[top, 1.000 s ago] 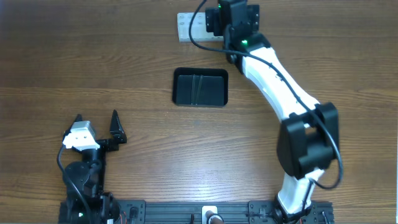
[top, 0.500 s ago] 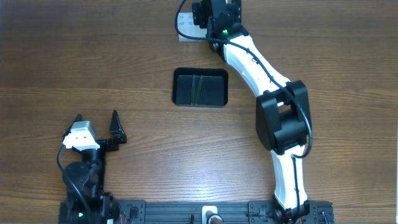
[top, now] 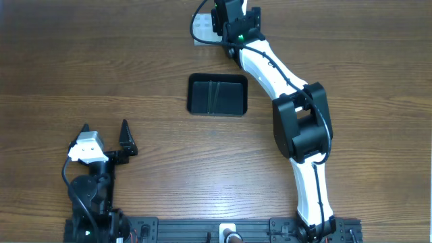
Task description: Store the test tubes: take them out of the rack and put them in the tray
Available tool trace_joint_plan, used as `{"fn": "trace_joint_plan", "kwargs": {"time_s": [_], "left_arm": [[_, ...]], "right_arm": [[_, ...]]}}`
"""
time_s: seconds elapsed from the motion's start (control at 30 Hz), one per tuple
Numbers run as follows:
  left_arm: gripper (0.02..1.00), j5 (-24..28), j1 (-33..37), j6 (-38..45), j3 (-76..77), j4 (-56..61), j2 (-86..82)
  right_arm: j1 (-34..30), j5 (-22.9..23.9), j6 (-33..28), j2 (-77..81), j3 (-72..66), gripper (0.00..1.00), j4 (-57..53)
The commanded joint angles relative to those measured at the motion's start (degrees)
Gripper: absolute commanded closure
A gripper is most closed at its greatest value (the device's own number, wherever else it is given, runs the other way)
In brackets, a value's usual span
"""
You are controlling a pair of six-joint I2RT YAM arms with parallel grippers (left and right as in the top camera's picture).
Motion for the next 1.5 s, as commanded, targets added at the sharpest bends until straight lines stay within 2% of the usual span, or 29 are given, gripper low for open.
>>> {"fn": "trace_joint_plan", "kwargs": {"time_s": [0.03,0.33,0.67,0.83,1.0,1.27,1.5], "left_arm": [[0.02,0.76,0.31,0.83,-0.24,-0.17,-0.5],[0.023,0.79,0.31,0.81,-0.24,-0.17,-0.5],[0.02,0.76,0.31,0.81,-0.24,-0.17,-0.5],[0.023,0.76,0.31,0.83,-0.24,-0.17,-0.5],[0.02,0.76,0.31,0.83,-0.24,-0.17,-0.5],[0.02,0.76,0.31,0.81,-0.24,-0.17,-0.5],[0.023,0.76,0.31,0.83,-0.24,-0.17,-0.5]], "right_arm": [[0.5,0.96,0.42,1.03,1.6,0.115,-0.2],[0.63,0.76,0.39,1.55,1.6,0.156,-0.98],[0.79,0.76,0.39,1.55,1.6,0.408,-1.11],[0.76,0.76,0.39,1.55,1.6,0.617,-1.18],[0.85,0.76,0.39,1.55,1.6,0.649,-1.33],[1.05,0.74,0.39,1.55,1.6,0.803,-1.33],[1.31,0.74,0.42,1.55,1.6,0.884,-1.31]]}}
